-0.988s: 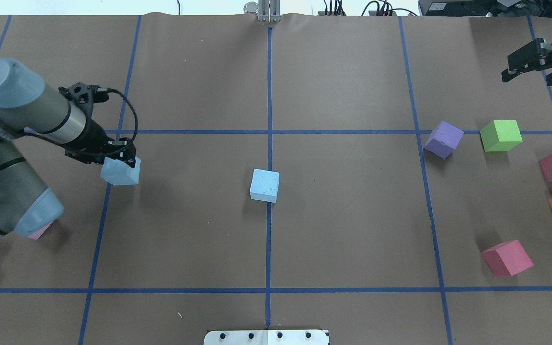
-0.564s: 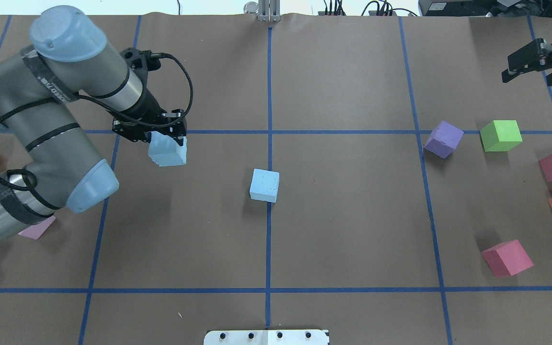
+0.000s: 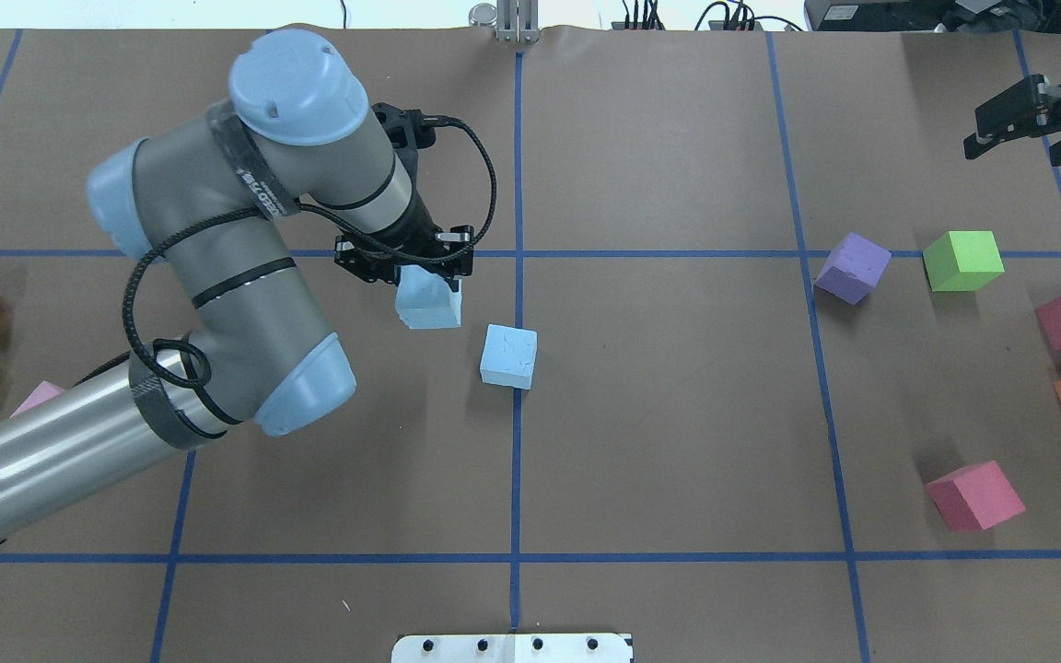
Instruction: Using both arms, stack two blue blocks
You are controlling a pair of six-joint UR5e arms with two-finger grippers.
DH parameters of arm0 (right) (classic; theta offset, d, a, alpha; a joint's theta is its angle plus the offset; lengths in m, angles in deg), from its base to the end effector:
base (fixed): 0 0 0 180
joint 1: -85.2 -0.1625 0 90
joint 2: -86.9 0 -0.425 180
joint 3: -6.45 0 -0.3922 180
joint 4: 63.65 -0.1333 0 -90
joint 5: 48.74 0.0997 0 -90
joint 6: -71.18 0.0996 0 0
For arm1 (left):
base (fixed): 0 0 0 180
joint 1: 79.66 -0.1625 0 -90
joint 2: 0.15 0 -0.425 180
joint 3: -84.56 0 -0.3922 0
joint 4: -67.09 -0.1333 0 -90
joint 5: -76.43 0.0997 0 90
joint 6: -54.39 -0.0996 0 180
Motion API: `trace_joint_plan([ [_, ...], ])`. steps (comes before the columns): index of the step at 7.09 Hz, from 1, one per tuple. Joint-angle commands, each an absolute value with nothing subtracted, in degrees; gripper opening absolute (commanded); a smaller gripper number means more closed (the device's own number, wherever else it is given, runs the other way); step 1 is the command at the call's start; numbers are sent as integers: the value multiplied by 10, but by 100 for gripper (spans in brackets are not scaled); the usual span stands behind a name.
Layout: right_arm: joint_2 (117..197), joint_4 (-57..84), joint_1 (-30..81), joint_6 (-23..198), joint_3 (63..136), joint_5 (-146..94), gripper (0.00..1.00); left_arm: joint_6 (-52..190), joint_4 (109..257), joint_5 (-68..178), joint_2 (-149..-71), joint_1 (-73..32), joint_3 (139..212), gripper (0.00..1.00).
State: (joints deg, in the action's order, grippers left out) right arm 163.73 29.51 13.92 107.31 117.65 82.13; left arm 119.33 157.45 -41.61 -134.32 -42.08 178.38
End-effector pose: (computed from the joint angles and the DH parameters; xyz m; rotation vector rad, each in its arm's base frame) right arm -0.1103 -0.5379 0.3677 0.1422 -0.8561 0.0903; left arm 0.4945 -0.4897 0.1599 0.0368 0.9433 0.0044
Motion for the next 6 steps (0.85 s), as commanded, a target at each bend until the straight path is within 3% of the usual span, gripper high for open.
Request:
trace_joint_plan([
  [1,1640,294,138,1073,1174,821,100,1195,1574,-377,-1387,-456,1742,56],
  [4,1663,308,53,920,1110,839,100,1194,1576,-358,-1424,-478,1700,56],
  [6,1660,396,-32,777,1088,835,100,1193,1580,-351,-1430,-481,1693,56],
])
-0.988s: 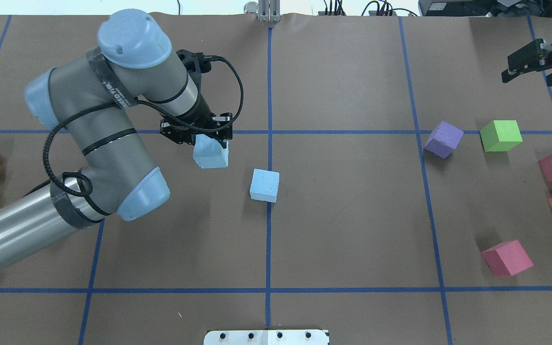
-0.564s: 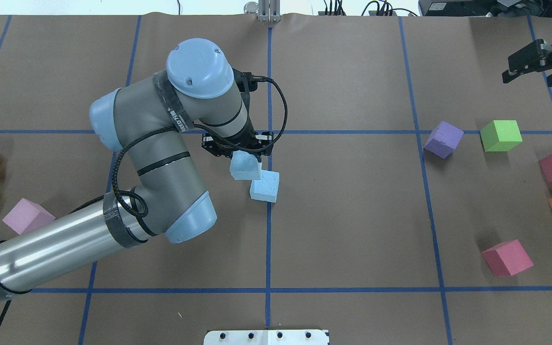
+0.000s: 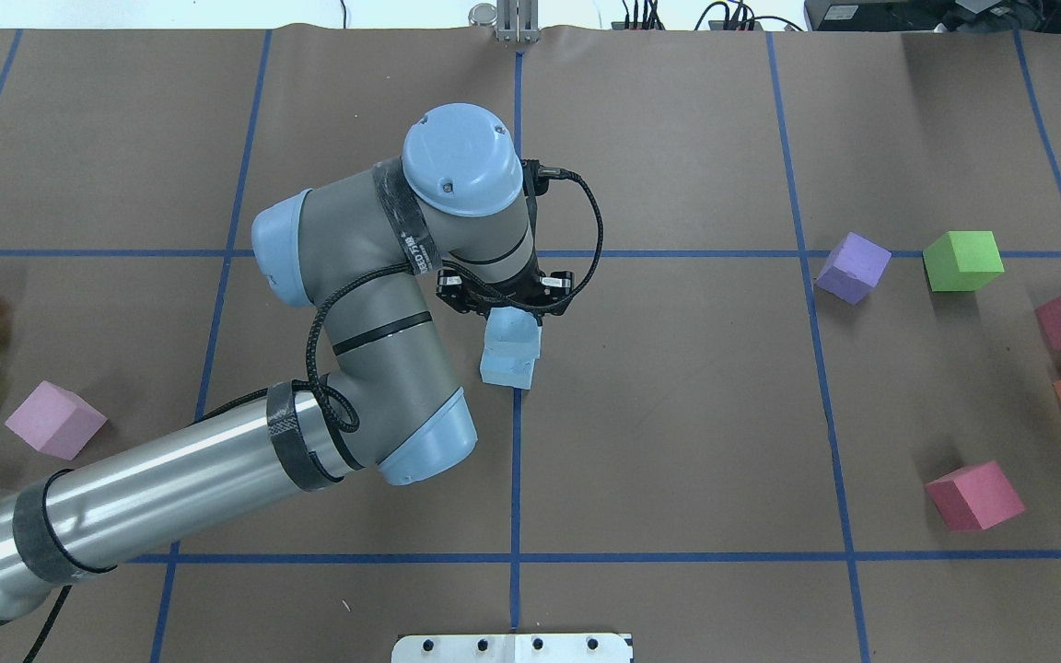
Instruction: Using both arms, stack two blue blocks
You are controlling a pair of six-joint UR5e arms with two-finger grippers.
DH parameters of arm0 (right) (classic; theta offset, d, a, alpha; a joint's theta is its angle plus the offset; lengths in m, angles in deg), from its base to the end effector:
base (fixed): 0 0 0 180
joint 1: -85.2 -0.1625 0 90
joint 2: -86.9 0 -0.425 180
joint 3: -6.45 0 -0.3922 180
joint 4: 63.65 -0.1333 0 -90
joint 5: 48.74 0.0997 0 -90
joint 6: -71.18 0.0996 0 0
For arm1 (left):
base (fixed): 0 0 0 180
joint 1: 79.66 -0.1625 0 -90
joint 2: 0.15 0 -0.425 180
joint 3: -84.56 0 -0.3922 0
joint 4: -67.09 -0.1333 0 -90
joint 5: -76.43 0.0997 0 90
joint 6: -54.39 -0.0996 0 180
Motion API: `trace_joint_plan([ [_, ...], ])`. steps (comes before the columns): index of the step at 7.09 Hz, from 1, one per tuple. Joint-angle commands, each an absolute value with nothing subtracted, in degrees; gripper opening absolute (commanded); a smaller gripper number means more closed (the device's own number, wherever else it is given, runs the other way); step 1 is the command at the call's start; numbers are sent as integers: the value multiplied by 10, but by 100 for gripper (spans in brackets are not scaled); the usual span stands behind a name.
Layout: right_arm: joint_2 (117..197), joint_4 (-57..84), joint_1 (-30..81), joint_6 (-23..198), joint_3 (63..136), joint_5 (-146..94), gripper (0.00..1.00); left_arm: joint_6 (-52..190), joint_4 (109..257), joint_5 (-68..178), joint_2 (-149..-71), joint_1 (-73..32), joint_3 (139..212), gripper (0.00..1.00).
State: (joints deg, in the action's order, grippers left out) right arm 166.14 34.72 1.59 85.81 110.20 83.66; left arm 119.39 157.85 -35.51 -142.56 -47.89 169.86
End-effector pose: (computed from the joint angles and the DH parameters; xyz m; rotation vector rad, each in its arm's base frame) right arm 0.0042 -0.5563 0.4603 0.1300 -0.7714 0.0322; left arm 0.5751 -0.4692 0.1182 0.0806 0.9049 0.0520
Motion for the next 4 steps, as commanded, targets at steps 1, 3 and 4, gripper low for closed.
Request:
trace_joint_plan([
  [1,1661,417,-54,758,1086,833,100,1193,1579,-351,-1429,-481,1694,56],
  [3,1671,421,-86,717,1059,832,100,1191,1576,-350,-1415,-481,1703,56],
  [4,1672,421,-97,704,1050,832,100,1187,1576,-349,-1411,-481,1704,56],
])
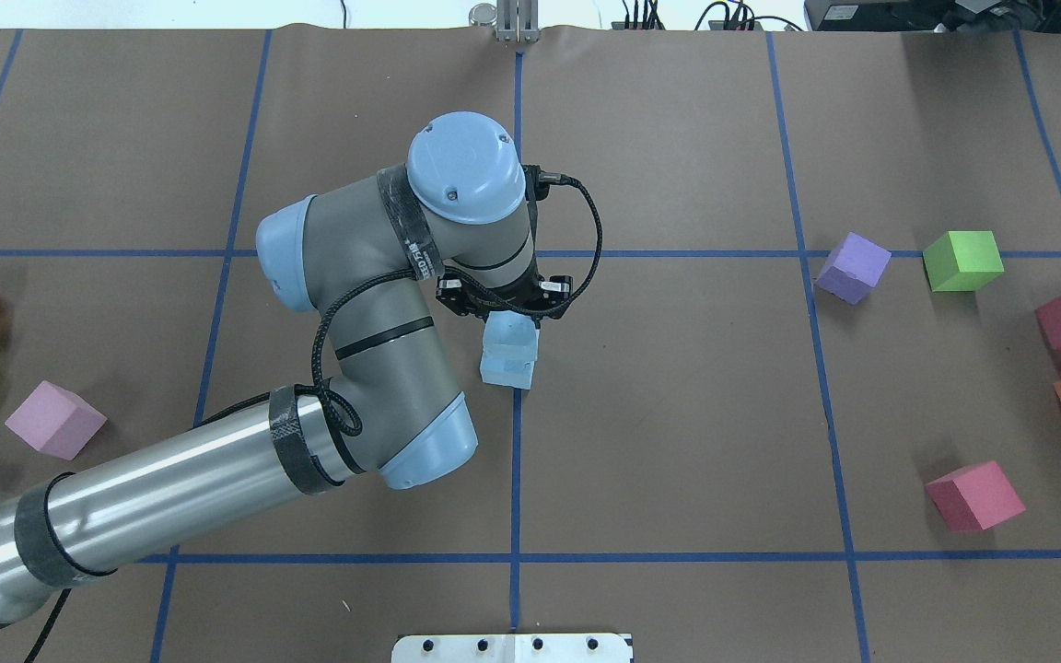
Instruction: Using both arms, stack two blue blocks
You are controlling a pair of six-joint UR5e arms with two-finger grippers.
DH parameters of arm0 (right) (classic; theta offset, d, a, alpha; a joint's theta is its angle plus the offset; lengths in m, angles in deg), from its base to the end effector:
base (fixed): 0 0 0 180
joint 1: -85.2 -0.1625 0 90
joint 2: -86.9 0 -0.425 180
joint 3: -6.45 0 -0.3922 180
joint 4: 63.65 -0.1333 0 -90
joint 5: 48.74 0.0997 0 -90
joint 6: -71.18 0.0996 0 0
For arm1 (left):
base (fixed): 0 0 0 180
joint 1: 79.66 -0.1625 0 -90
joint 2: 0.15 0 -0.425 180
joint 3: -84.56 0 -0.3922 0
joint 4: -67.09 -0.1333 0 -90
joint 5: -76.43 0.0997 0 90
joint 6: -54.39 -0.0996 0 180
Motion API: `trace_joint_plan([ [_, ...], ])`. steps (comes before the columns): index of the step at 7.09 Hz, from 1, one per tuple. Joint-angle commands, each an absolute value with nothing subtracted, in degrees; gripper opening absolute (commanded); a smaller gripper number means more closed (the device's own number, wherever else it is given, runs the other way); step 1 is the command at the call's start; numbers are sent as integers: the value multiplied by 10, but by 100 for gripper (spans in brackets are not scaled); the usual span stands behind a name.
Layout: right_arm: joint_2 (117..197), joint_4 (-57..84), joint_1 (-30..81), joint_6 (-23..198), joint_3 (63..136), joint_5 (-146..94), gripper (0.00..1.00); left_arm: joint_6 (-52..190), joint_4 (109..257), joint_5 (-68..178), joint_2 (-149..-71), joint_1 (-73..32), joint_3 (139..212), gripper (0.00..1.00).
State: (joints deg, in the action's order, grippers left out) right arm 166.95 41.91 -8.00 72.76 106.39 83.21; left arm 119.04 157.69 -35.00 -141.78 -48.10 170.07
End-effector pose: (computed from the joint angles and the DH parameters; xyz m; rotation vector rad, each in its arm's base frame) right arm 0.0972 -0.5427 0.5140 0.0825 -0.7308 0.0520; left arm 0.5761 -0.4676 0.1274 0.0827 0.8907 0.0547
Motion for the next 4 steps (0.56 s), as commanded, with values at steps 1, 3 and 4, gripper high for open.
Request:
trace_joint_plan([
  [1,1676,421,-102,704,1050,832,100,1187,1576,-349,-1399,-481,1710,56],
  [3,1676,421,-105,704,1049,832,100,1186,1576,-349,-1401,-481,1712,56],
  [4,1676,421,-108,703,1049,832,100,1186,1576,-349,-1404,-481,1712,56],
])
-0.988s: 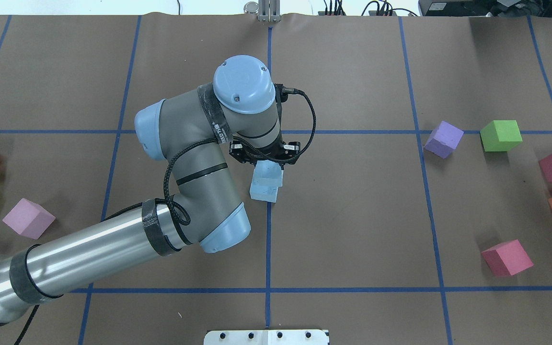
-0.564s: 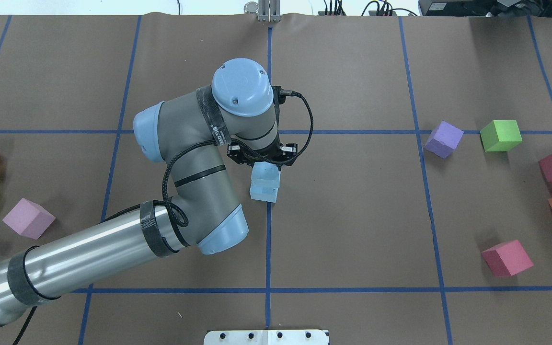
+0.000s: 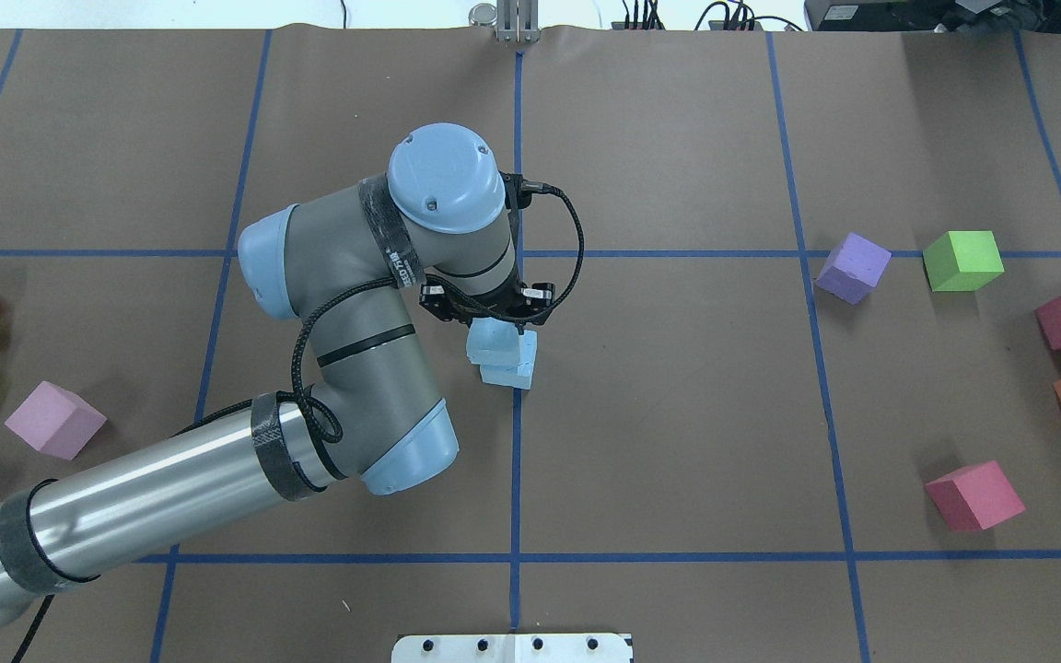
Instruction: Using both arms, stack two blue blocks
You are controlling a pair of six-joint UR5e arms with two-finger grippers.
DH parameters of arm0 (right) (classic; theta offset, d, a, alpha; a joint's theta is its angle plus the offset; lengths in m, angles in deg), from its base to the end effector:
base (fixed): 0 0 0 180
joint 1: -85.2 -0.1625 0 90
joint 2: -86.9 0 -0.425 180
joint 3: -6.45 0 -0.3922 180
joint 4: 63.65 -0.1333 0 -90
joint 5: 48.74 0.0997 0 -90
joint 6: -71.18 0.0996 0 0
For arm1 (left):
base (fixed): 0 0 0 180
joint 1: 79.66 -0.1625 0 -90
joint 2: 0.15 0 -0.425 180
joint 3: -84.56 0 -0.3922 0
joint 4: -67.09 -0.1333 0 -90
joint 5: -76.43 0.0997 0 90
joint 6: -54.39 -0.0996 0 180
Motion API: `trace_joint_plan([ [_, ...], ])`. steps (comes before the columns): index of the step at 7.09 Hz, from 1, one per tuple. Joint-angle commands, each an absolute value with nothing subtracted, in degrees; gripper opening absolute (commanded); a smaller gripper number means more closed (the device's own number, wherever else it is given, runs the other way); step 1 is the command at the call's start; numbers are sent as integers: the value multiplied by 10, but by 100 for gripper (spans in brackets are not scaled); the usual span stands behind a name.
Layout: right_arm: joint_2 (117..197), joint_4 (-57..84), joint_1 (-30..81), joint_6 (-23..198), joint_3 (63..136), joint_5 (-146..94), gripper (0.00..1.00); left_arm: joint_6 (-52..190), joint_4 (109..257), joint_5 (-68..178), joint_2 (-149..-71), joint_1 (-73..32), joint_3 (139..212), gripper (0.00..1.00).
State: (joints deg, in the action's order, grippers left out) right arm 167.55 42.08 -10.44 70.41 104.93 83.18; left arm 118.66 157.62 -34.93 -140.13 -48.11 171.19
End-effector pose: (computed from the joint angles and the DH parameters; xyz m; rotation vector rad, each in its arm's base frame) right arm 0.1200 -0.5356 0.5322 0.0759 -0.7286 0.0678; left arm 0.5719 -0.4650 0.1408 0.0812 0.8812 0.0585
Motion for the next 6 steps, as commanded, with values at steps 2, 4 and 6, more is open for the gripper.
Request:
trace_joint_plan([
  [2,1675,421,-109,704,1049,832,100,1185,1576,-341,-1407,-487,1709,57],
  [4,1675,421,-109,704,1049,832,100,1185,1576,-320,-1406,-498,1708,57],
  [6,1675,421,-109,704,1049,832,100,1186,1576,-320,-1406,-501,1708,57],
])
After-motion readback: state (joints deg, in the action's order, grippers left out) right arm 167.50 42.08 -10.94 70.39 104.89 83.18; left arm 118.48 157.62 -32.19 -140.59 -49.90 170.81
